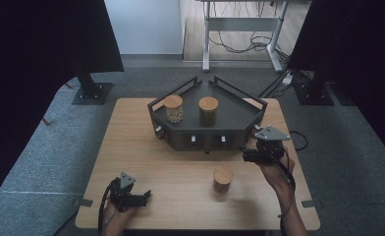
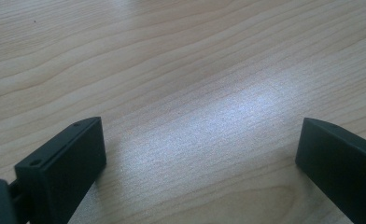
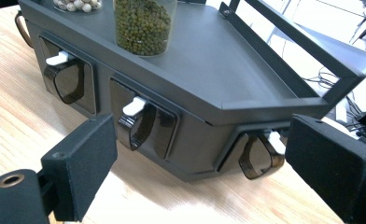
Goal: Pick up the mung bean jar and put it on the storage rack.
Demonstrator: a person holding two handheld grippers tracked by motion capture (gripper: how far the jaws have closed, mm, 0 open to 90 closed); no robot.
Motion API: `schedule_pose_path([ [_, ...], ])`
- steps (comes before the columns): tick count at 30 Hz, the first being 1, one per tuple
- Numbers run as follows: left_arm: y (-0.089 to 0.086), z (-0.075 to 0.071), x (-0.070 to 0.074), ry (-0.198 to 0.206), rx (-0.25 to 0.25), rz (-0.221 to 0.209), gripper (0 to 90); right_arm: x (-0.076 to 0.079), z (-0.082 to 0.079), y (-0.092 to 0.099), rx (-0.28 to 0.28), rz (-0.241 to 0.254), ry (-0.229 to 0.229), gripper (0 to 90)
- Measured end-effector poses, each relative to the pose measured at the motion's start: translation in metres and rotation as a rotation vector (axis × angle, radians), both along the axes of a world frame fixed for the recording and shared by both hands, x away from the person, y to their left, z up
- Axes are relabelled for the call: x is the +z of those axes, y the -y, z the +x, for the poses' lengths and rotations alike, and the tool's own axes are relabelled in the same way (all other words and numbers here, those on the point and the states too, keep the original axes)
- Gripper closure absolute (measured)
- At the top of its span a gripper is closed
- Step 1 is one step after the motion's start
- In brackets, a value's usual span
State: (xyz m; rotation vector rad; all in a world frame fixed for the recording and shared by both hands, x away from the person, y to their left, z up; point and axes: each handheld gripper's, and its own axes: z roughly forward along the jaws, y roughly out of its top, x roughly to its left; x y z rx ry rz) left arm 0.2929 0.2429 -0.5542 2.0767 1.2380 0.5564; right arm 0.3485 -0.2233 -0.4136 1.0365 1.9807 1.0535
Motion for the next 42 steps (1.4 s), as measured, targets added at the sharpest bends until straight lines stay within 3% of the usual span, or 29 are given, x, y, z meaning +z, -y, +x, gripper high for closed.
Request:
schedule_pose_path([
  [32, 0.000, -0.001, 0.000, -0.001, 0.007, 0.001, 1.4, -0.063, -0.034, 0.038, -0.111, 0.003, -0.045, 8.2],
  [42, 0.000, -0.002, 0.000, -0.001, 0.010, 0.001, 1.4, -0.084, -0.041, 0.046, -0.150, 0.035, -0.061, 8.2],
])
